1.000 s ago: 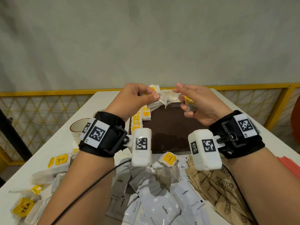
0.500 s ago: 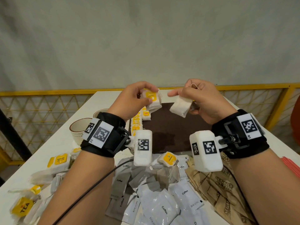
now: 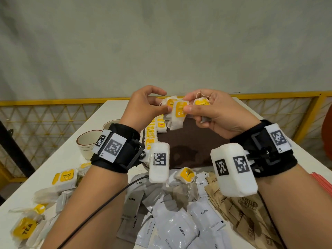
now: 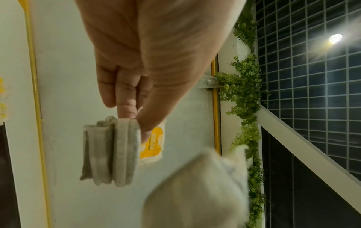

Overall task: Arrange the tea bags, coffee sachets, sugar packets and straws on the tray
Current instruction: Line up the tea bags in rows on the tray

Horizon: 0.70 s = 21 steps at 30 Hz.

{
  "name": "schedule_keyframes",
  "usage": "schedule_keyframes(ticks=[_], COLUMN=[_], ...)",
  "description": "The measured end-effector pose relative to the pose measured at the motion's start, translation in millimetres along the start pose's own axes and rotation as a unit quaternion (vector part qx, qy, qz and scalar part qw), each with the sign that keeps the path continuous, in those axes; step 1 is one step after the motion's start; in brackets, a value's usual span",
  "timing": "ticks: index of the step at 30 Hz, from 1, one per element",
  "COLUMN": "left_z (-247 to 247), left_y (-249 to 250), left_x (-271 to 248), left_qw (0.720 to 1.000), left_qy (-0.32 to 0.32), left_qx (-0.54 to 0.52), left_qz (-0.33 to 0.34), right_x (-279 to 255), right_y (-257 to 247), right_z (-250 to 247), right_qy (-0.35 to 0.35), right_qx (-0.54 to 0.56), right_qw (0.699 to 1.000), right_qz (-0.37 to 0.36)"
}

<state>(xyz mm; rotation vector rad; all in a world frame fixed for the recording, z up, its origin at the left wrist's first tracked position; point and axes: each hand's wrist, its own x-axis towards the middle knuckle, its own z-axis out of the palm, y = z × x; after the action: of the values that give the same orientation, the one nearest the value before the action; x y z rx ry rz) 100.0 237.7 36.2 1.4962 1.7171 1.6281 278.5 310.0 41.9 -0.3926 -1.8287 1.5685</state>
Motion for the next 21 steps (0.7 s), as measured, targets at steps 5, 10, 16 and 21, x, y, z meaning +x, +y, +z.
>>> schedule_keyframes(ticks=[5,10,16,21], left_z=[3,4,13,15], left_y=[3,6,8,3], left_x=[-2,-2,-4,-3], left_qw=[1.0,0.998,0.993,0.998], left_qy=[-0.025,-0.043,-0.05,-0.04], left_qx=[-0.019,-0.04,-0.107,-0.036], left_qz=[0.003,0.005,-0.017,-0.019], right_x=[6,10,14,13], right_y=[9,15,21,12], right_z=[8,12,10,8], right_qy=[0.101,0.141,0.181,0.152], right_qx=[-0.076,-0.045,-0.022,0.017], right_qw=[0.992,0.989,0.983,0.988], right_qz=[-0.008,-0.006,-0.029,0.023])
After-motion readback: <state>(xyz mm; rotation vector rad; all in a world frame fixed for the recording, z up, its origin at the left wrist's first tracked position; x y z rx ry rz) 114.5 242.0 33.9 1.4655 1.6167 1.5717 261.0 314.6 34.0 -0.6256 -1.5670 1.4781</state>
